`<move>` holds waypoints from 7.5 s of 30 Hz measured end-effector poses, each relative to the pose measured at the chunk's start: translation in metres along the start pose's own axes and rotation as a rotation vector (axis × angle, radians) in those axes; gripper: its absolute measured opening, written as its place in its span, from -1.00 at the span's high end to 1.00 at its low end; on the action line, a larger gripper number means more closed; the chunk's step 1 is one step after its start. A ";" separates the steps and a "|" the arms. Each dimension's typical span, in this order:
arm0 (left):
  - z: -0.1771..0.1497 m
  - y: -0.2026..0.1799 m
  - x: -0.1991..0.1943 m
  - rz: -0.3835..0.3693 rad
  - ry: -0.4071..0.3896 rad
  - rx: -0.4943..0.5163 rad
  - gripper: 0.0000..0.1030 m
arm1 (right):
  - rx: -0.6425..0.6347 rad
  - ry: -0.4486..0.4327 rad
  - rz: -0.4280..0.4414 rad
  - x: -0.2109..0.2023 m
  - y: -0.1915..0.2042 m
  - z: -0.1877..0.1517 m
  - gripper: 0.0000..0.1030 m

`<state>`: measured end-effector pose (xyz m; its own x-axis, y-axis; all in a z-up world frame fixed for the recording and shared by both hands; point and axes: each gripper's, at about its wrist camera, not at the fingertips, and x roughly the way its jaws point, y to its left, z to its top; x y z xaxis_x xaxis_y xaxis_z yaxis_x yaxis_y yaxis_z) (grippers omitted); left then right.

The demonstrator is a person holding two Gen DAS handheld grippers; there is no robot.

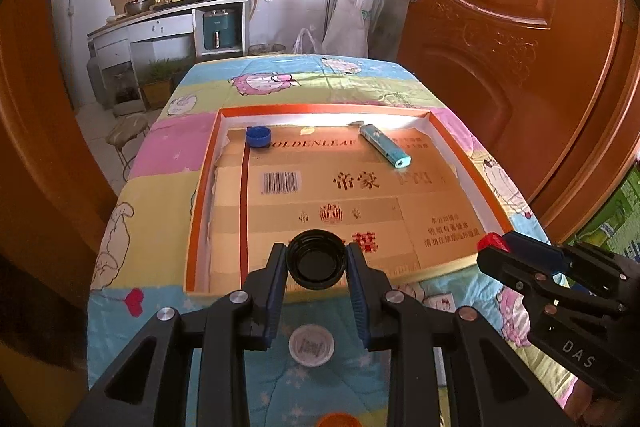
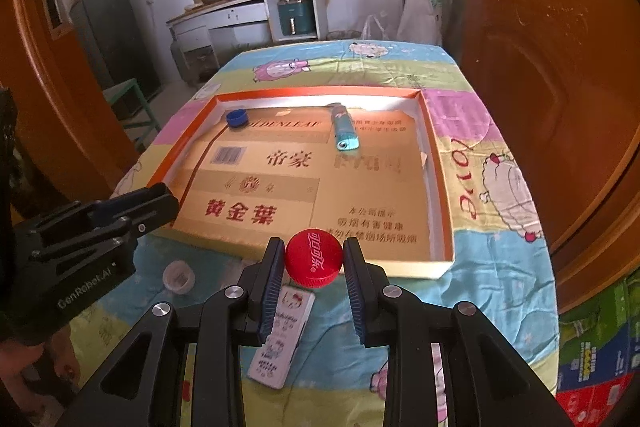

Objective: Organize rigid objects
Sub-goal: 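Carry the red cap and black cap over the tray with both grippers, then open both grippers to drop the red and black caps in the tray, then move both grippers back toward the objects on the bedspread, then grasp the large orange cap with the left gripper while the right gripper grasps the gold box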

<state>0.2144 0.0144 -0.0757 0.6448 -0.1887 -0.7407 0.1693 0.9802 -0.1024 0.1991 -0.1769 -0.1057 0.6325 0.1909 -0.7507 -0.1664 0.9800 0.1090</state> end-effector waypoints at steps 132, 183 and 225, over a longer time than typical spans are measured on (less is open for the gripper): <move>0.048 -0.005 -0.022 -0.066 -0.025 -0.006 0.09 | -0.156 0.081 0.010 0.033 -0.022 0.049 0.10; -0.175 -0.058 -0.085 -0.221 -0.059 0.298 0.08 | -0.057 0.064 0.027 -0.043 0.020 -0.096 0.10; -0.194 -0.002 -0.106 -0.148 -0.096 0.090 0.41 | -0.079 0.050 0.040 -0.030 0.075 -0.123 0.65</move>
<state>0.0014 0.0442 -0.1255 0.6756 -0.3392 -0.6546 0.3308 0.9330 -0.1421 0.0739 -0.1157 -0.1551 0.5862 0.2250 -0.7783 -0.2514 0.9637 0.0893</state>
